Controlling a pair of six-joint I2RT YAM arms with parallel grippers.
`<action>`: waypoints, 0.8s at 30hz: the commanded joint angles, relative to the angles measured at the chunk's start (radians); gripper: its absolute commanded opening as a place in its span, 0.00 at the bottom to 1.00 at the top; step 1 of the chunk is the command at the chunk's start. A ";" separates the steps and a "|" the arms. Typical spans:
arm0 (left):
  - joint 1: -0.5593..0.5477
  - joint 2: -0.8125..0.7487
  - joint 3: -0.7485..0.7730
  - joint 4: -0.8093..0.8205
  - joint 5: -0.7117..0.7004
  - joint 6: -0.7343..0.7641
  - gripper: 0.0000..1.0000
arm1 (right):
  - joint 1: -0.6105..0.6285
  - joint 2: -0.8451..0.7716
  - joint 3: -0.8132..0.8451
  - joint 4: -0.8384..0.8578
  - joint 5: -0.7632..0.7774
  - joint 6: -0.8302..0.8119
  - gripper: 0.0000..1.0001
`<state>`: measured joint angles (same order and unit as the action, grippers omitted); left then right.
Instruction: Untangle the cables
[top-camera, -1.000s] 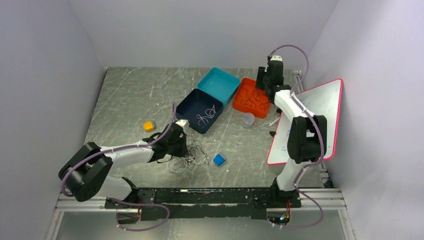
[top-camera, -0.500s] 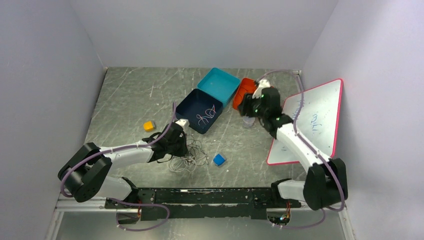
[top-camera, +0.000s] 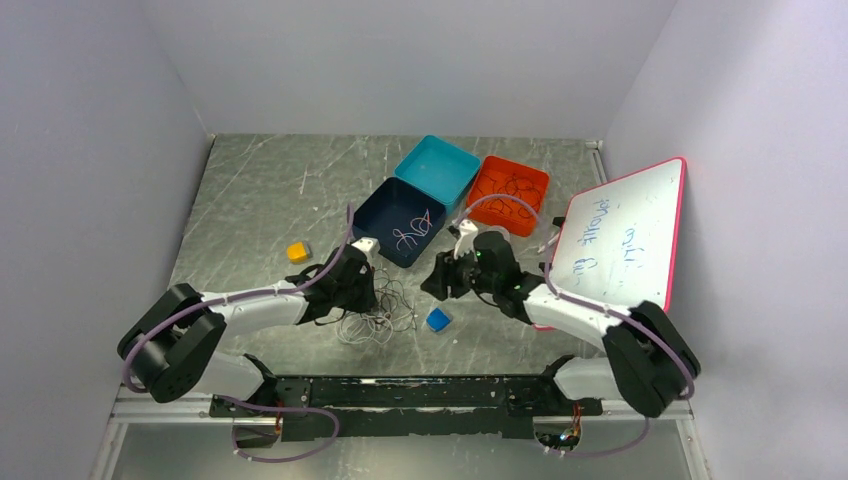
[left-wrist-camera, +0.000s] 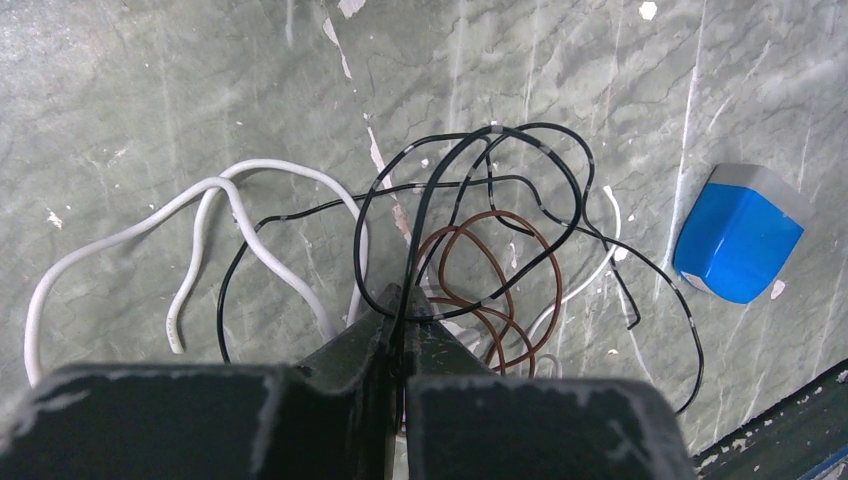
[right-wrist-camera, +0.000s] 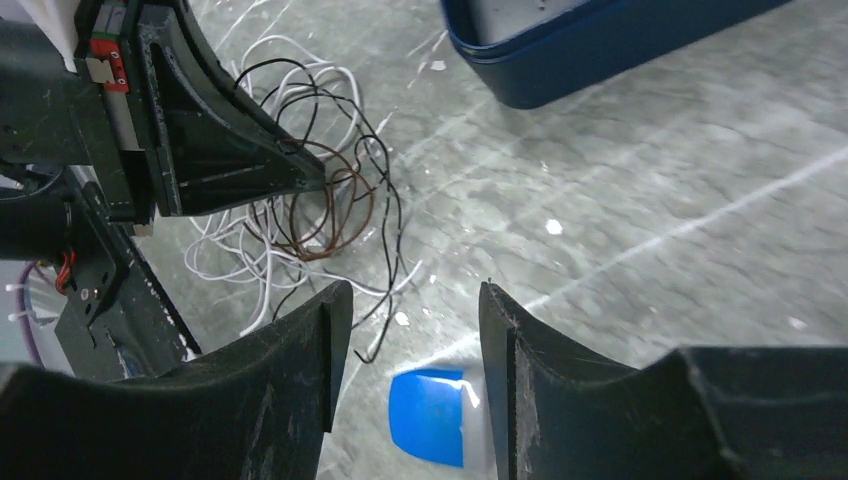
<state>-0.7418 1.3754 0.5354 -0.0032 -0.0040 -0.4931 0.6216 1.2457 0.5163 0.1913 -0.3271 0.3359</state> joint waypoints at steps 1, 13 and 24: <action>-0.006 0.004 0.026 0.044 0.025 0.012 0.07 | 0.051 0.105 0.034 0.178 -0.025 0.025 0.53; -0.007 0.011 0.032 0.051 0.037 0.013 0.07 | 0.127 0.366 0.120 0.312 -0.023 0.029 0.53; -0.006 0.004 0.025 0.051 0.038 0.010 0.07 | 0.135 0.487 0.150 0.367 -0.011 0.043 0.50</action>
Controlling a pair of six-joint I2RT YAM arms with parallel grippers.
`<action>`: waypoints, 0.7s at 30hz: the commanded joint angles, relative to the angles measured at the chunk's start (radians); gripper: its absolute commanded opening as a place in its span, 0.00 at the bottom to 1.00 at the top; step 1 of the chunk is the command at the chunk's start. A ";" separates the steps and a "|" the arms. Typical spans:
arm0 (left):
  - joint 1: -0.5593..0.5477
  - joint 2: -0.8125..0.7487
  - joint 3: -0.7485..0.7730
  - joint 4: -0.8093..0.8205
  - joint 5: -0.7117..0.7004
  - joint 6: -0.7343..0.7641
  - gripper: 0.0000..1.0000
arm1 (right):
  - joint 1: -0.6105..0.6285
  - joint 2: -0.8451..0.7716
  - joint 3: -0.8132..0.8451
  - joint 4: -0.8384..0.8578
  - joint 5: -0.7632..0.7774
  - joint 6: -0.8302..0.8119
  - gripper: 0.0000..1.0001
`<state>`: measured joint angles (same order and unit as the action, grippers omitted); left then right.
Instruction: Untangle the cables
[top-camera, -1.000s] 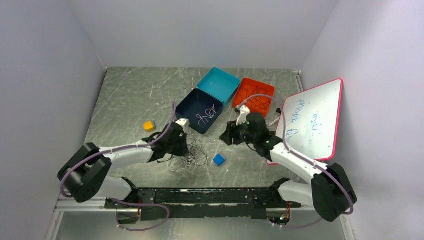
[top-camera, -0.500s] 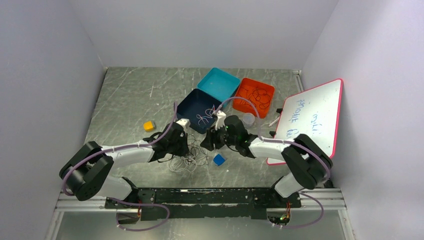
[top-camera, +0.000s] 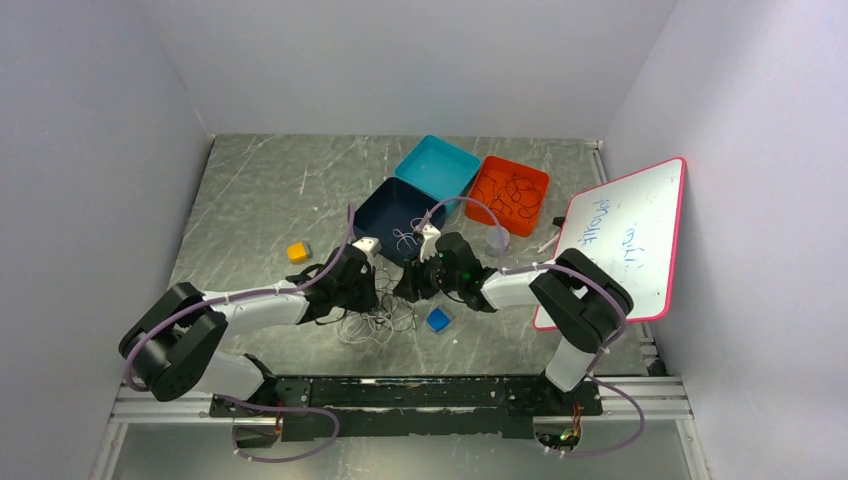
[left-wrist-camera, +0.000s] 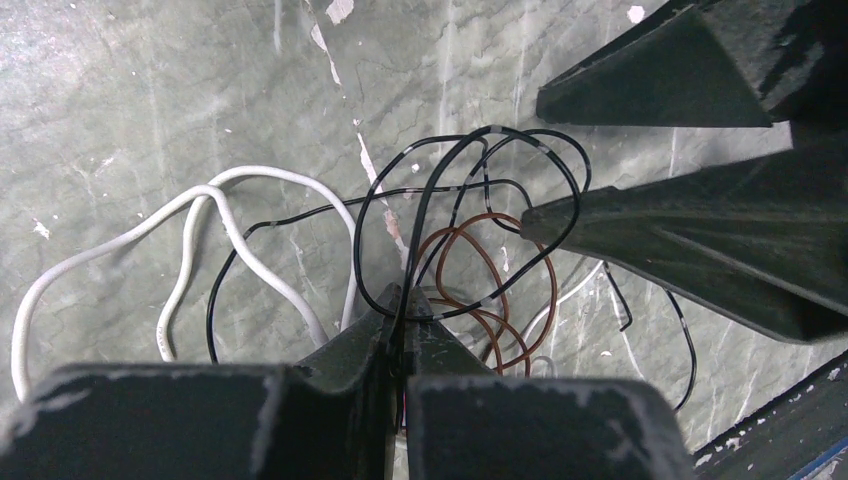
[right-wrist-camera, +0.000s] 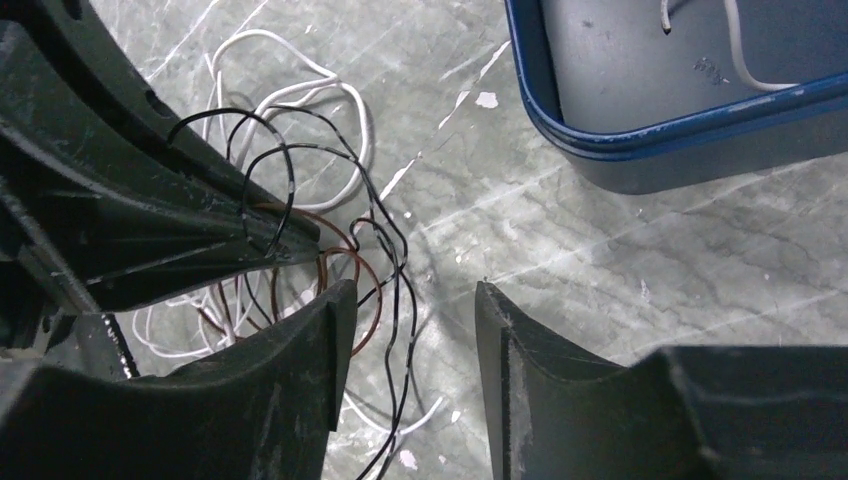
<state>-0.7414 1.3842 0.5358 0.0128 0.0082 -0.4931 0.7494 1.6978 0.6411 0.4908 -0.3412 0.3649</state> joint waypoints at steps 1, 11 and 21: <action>-0.006 -0.006 0.024 0.035 0.024 0.010 0.07 | 0.007 0.041 0.025 0.082 0.002 0.019 0.48; -0.006 -0.022 0.003 0.037 0.001 0.005 0.26 | 0.013 -0.103 -0.040 0.083 0.102 0.056 0.00; -0.006 0.026 0.000 0.063 0.013 -0.004 0.39 | 0.013 -0.461 -0.046 -0.173 0.255 0.035 0.00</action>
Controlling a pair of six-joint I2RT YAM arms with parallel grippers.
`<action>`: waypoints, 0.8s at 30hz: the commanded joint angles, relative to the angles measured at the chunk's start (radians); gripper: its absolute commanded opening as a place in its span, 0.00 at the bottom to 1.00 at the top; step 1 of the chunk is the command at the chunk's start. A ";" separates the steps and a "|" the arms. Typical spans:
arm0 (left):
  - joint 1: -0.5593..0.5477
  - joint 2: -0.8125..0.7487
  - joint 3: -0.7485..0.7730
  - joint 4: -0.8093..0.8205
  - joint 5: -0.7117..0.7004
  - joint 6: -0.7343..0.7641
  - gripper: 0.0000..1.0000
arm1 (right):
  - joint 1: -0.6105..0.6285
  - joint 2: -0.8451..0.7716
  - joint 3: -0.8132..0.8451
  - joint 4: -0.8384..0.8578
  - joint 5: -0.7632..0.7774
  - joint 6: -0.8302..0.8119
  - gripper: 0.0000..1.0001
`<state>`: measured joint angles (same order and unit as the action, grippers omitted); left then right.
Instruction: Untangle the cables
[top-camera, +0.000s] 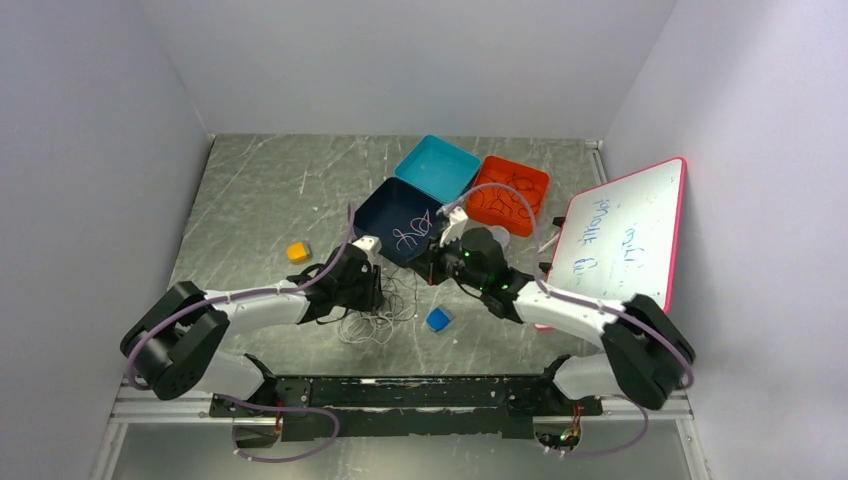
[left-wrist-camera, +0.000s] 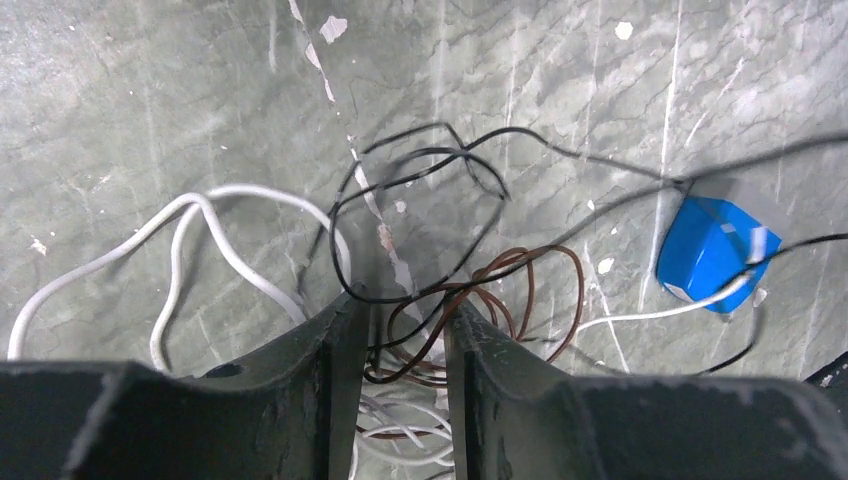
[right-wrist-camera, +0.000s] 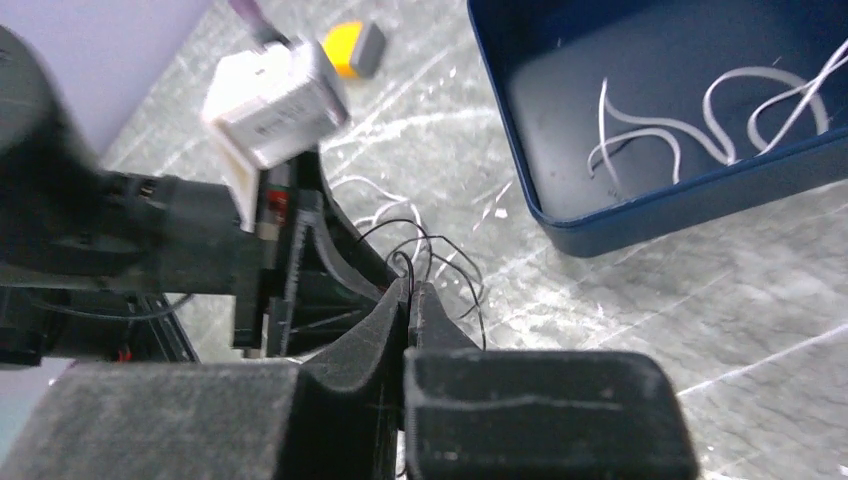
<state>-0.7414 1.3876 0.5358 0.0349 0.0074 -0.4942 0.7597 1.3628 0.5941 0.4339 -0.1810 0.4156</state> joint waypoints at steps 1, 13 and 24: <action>-0.006 0.028 -0.002 0.045 0.017 -0.005 0.39 | 0.003 -0.157 0.012 -0.143 0.111 -0.021 0.00; -0.007 0.069 -0.004 0.057 0.025 -0.004 0.36 | 0.001 -0.361 0.238 -0.404 0.316 -0.101 0.00; -0.006 0.075 -0.015 0.056 0.013 -0.009 0.31 | 0.002 -0.439 0.416 -0.496 0.425 -0.177 0.00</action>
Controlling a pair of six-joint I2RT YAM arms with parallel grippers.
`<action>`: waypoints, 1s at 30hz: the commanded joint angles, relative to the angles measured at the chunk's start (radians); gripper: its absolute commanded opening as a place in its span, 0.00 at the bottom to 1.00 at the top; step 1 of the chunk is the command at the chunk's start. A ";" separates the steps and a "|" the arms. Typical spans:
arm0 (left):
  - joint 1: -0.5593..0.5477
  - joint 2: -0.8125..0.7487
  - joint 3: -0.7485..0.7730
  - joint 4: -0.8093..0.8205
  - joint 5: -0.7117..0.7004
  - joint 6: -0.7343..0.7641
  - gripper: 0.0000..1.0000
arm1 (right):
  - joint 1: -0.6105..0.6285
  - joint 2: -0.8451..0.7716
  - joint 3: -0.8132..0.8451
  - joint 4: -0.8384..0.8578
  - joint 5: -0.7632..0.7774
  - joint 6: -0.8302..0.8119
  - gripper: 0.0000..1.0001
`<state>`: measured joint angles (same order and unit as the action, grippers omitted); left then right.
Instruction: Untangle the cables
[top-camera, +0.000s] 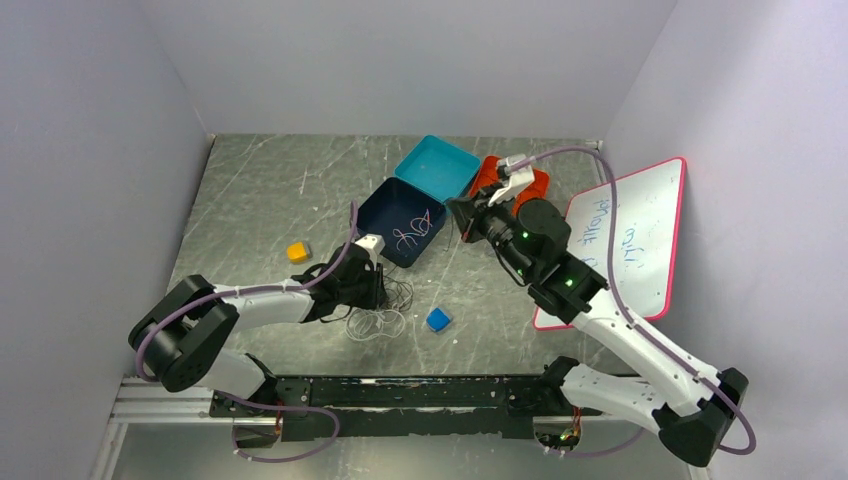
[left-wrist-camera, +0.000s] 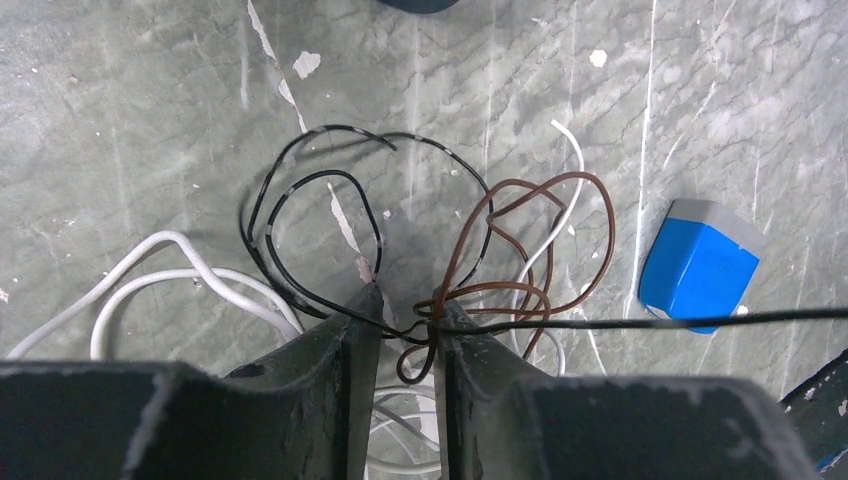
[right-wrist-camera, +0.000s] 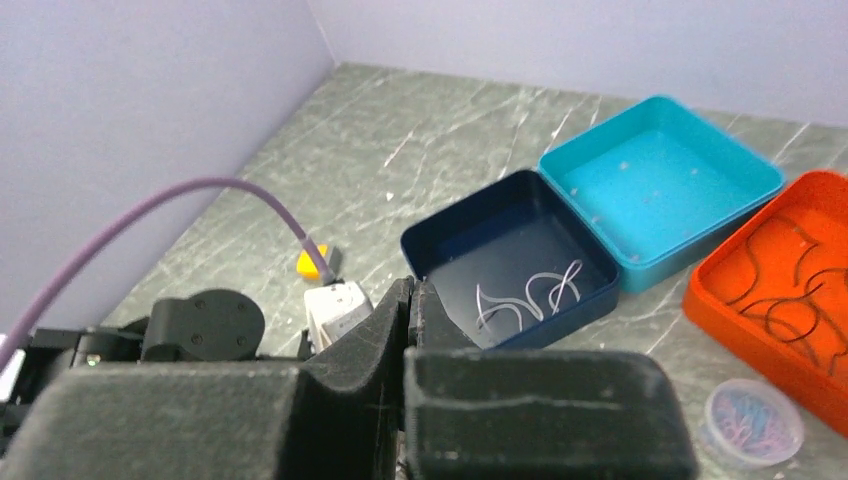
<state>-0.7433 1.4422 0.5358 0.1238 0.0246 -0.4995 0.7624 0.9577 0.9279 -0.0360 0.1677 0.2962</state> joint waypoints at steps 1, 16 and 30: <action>-0.004 0.020 -0.017 -0.033 -0.007 -0.005 0.31 | -0.001 -0.037 0.107 -0.035 0.093 -0.071 0.00; -0.005 0.033 -0.022 -0.021 -0.005 -0.016 0.31 | -0.001 -0.046 0.446 -0.004 0.392 -0.389 0.00; -0.004 0.029 -0.033 -0.019 -0.012 -0.019 0.33 | -0.001 -0.041 0.587 0.252 0.569 -0.658 0.00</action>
<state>-0.7433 1.4532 0.5327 0.1535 0.0235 -0.5171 0.7624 0.9276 1.4841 0.0868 0.6617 -0.2489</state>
